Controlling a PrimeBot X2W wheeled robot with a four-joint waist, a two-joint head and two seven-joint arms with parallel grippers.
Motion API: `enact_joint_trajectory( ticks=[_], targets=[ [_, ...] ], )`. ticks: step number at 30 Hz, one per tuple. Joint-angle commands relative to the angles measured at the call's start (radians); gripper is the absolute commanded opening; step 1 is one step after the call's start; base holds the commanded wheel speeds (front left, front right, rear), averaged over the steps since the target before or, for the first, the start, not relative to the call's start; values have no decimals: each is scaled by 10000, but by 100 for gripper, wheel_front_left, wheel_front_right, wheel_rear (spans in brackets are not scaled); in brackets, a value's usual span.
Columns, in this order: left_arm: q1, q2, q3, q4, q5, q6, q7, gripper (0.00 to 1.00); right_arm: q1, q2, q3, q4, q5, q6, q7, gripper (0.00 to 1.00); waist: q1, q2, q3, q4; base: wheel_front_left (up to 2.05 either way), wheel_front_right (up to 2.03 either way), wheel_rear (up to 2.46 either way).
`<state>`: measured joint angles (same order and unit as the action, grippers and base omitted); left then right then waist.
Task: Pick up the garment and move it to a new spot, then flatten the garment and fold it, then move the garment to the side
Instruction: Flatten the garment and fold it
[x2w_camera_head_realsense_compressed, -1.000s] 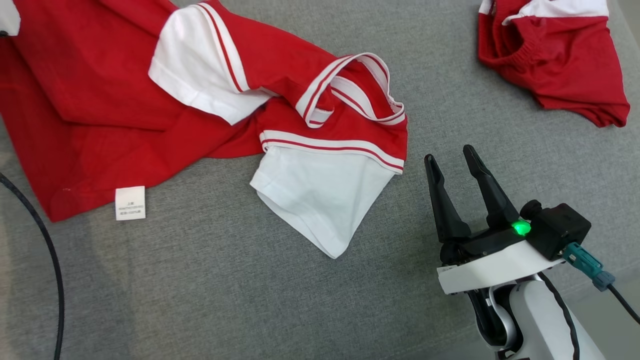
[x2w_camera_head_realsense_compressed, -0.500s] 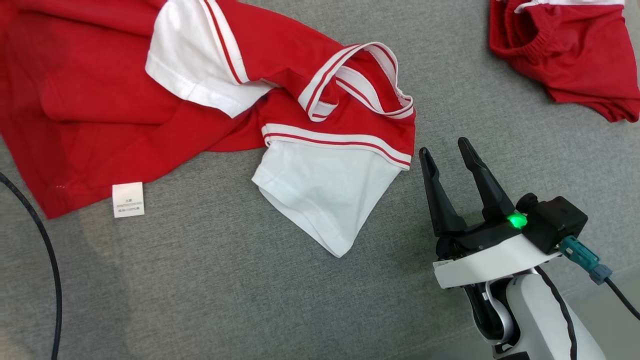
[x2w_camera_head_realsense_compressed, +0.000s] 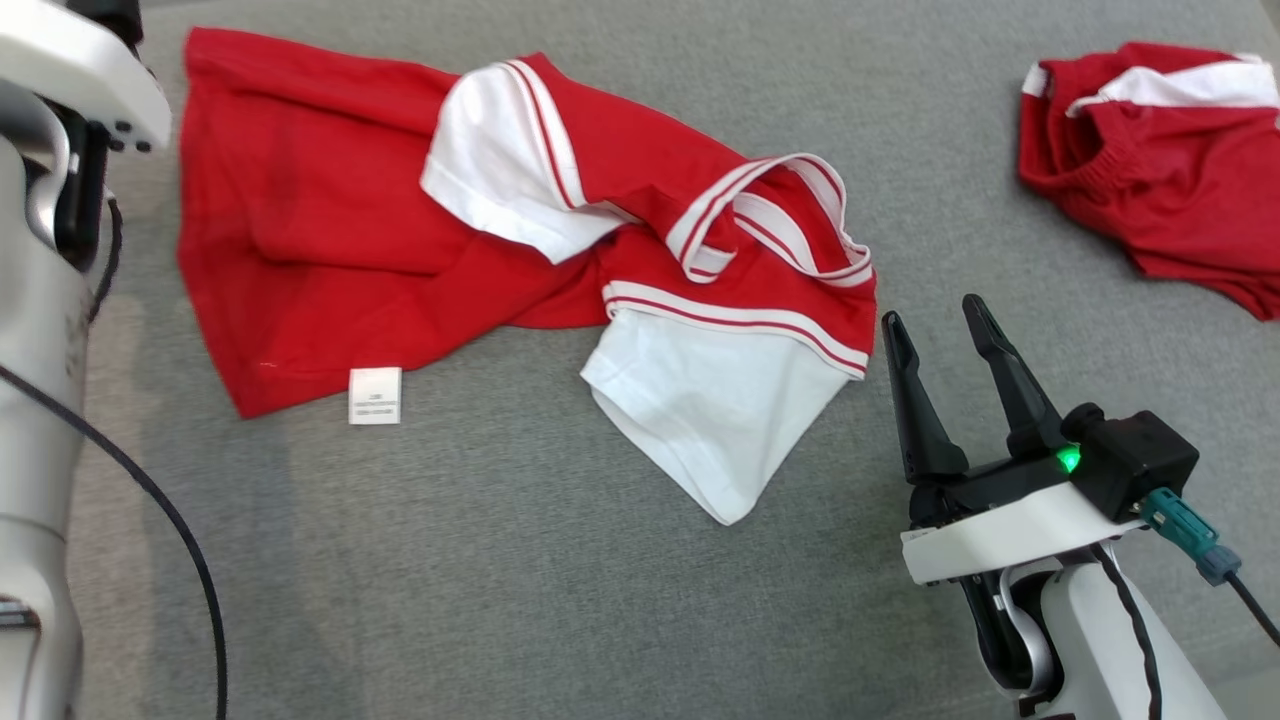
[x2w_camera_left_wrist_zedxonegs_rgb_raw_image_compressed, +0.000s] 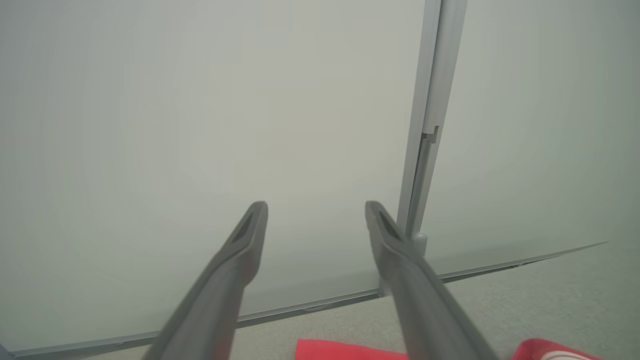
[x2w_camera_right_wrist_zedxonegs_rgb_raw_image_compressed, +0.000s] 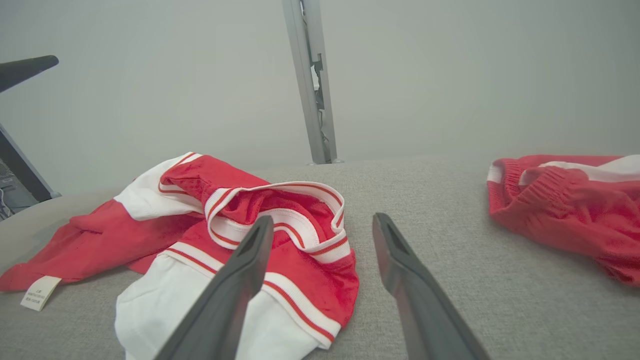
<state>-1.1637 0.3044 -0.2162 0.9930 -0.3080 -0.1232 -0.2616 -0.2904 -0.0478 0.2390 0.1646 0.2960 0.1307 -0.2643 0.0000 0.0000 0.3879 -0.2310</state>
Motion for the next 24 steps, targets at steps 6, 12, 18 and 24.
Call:
enact_joint_trajectory(
  ticks=[6, 12, 18, 24],
  targets=[
    [2870, -220, 829, -2926, 83, 467, -35, 100, 397, -55, -269, 103, -356, 3, 3, 100, 0, 0, -1187, 871, 0, 0, 0],
    [5998, -853, 1660, -5522, 537, 1013, -37, 100, 761, -60, -320, 177, -541, 3, 3, 100, 0, 0, -1888, 1214, 0, 0, 0],
    [8495, -1791, 1946, -7094, 1208, 1184, -38, 100, 1077, -57, -393, 257, -622, 3, 3, 100, 0, 0, -2395, 1349, 0, 0, 0],
    [9843, -2340, 2223, -7526, 1410, 1195, -39, 100, 1303, -57, -280, 350, -670, 3, 3, 100, 0, 0, -2795, 1286, 0, 0, 0]
  ],
)
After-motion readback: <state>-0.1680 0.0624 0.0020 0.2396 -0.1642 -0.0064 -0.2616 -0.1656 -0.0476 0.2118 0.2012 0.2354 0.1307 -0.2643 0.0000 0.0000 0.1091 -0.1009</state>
